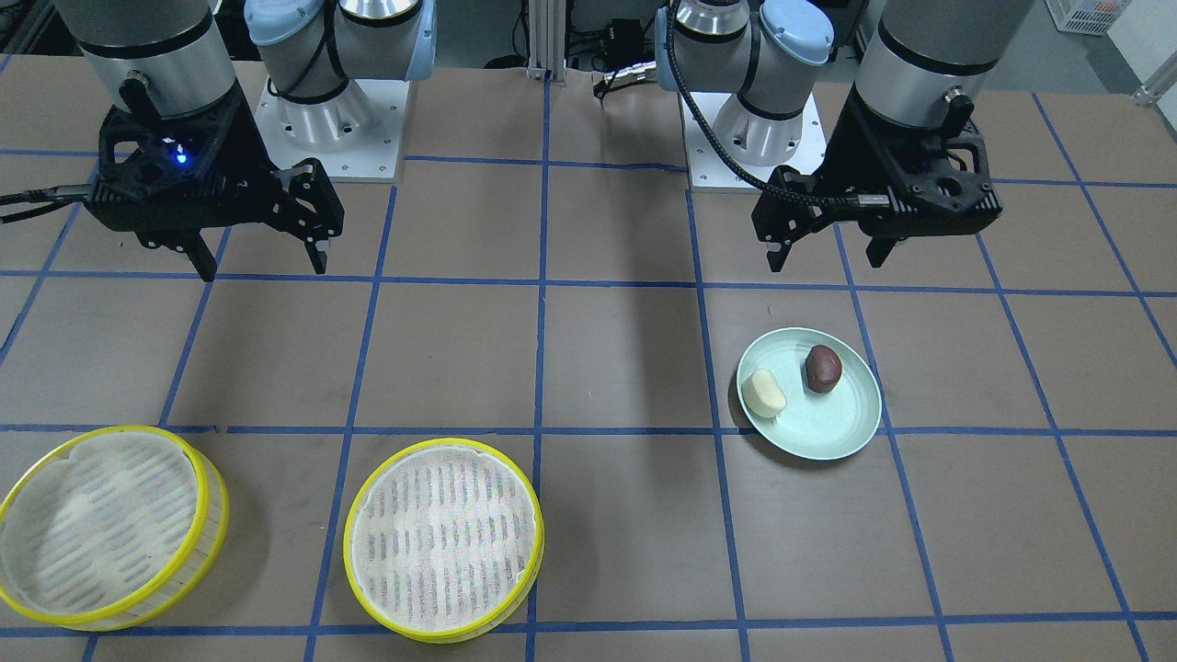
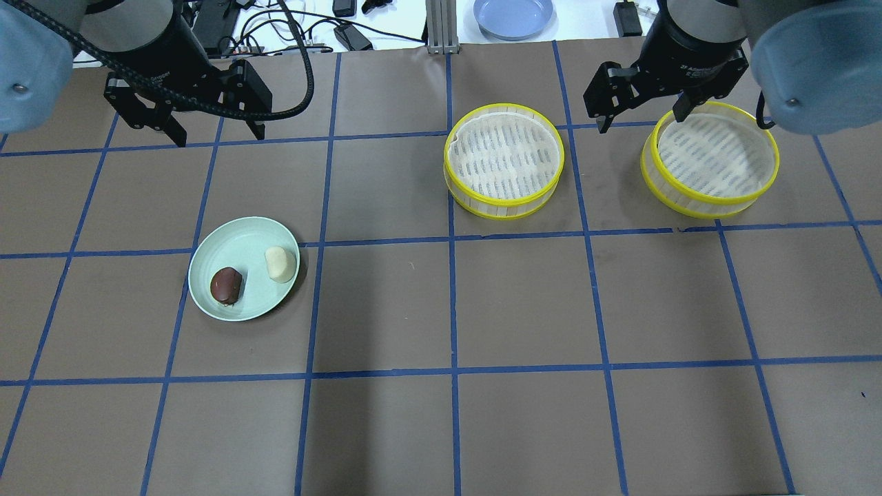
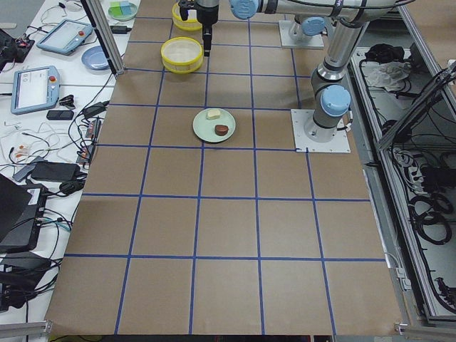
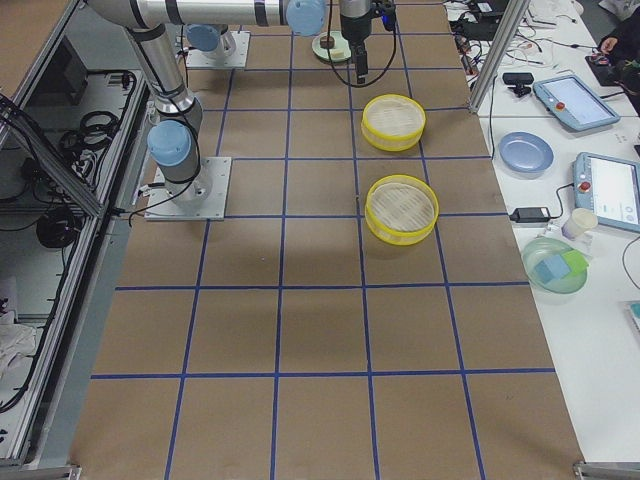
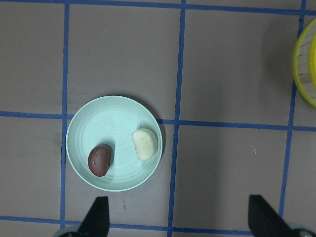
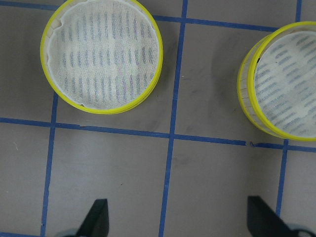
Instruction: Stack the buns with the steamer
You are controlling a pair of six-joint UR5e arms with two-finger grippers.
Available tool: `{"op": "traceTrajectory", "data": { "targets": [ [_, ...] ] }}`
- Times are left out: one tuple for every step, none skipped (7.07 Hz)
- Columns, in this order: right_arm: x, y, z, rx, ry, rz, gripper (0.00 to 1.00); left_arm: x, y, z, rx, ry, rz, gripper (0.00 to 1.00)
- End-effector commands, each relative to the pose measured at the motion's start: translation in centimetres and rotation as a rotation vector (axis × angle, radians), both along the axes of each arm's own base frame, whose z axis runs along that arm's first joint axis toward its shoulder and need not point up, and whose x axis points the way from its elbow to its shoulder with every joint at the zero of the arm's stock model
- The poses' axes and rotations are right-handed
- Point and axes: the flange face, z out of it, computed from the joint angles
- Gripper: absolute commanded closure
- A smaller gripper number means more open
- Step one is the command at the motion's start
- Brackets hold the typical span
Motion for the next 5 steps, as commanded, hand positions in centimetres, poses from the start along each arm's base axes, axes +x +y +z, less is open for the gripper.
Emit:
{"op": "traceTrajectory", "data": {
  "targets": [
    [-0.2, -0.3, 1.1, -0.065, 0.006, -0.006, 0.0, 0.0, 0.1, 0.1, 0.001, -0.004, -0.001, 0.0],
    [-0.4, -0.2, 1.5, -0.073, 0.008, -0.011, 0.0, 0.1, 0.1, 0.1, -0.001, -0.004, 0.001, 0.0],
    [-0.5, -0.2, 1.5, -0.073, 0.006, -0.013, 0.0, 0.5, 0.0, 0.0, 0.004, -0.007, 0.006, 0.0],
    [-0.6, -0.2, 1.4, -0.072, 0.006, -0.015, 0.0, 1.2, -0.1, -0.7, 0.018, -0.009, 0.009, 0.0],
    [-0.6, -0.2, 1.4, -0.068, 0.006, -0.015, 0.0, 2.1, -0.2, -2.5, 0.049, -0.004, 0.007, 0.0]
  ]
}}
